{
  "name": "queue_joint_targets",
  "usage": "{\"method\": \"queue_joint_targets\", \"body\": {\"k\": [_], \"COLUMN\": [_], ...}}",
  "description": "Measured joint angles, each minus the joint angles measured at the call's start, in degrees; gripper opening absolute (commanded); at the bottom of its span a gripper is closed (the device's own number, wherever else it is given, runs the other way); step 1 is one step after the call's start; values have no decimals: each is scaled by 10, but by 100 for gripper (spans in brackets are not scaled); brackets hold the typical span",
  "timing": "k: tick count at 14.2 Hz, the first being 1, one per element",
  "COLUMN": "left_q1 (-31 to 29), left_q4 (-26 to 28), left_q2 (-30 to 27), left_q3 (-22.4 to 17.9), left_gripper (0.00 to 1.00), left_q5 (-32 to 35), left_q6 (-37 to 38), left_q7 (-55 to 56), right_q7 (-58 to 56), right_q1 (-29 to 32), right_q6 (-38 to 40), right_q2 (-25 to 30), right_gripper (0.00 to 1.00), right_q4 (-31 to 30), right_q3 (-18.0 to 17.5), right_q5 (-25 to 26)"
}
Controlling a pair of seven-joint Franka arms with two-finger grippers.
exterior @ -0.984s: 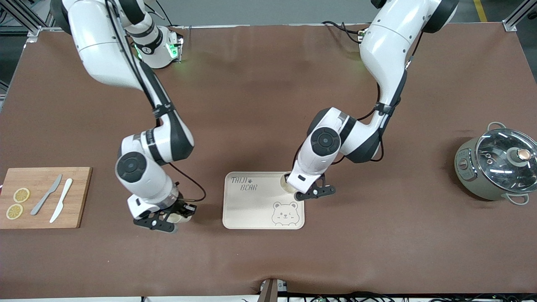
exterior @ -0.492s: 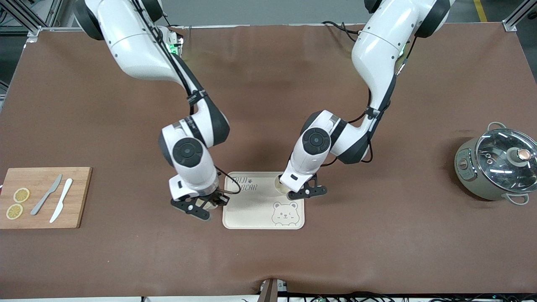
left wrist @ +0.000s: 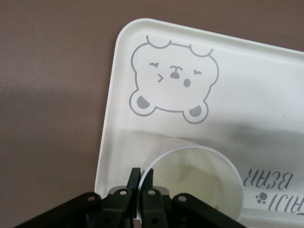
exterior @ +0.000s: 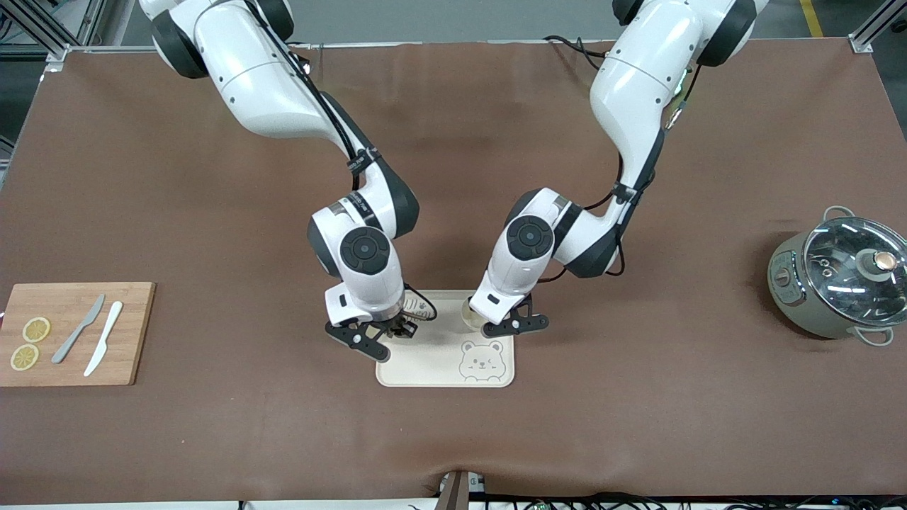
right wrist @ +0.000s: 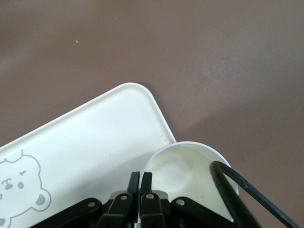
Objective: Place white IKEA cup upright on tray with both arms
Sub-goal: 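Open both grippers to release the cups and lift the left gripper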
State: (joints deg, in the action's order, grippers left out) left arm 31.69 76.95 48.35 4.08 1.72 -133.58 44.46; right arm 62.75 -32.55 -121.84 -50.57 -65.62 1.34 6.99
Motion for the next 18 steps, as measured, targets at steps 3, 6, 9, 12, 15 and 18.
{"method": "queue_joint_targets", "body": {"k": [3,6,9,12,15,18], "left_q1": [0,0,-3,-36,-106,-169], "left_q4": [0,0,-13,-45,-51,-36], "left_q2": [3,7,1,-66,-197,-271], "left_q3": [-8,-15,-23,-26,-27,-28], "left_gripper": [20,100,100,100,100,100], "left_q5": [0,2,4,4,4,4], "left_q6": [-2,-6,1,174,326,377], "left_q7": [0,0,1,-9,-110,-227], "right_q7": [19,31,36,37,40,40], "right_q1": [-13,-25,-27,-27,-26,-23], "right_q6": [1,1,0,-1,-1,-1], "right_q2": [-3,-14,-24,-26,-26,-25], "right_gripper": [0,0,10,53,80,90], "right_q4": [1,1,2,3,6,13], "right_q3": [0,0,0,2,4,6], "right_q5": [0,0,0,0,0,0]}}
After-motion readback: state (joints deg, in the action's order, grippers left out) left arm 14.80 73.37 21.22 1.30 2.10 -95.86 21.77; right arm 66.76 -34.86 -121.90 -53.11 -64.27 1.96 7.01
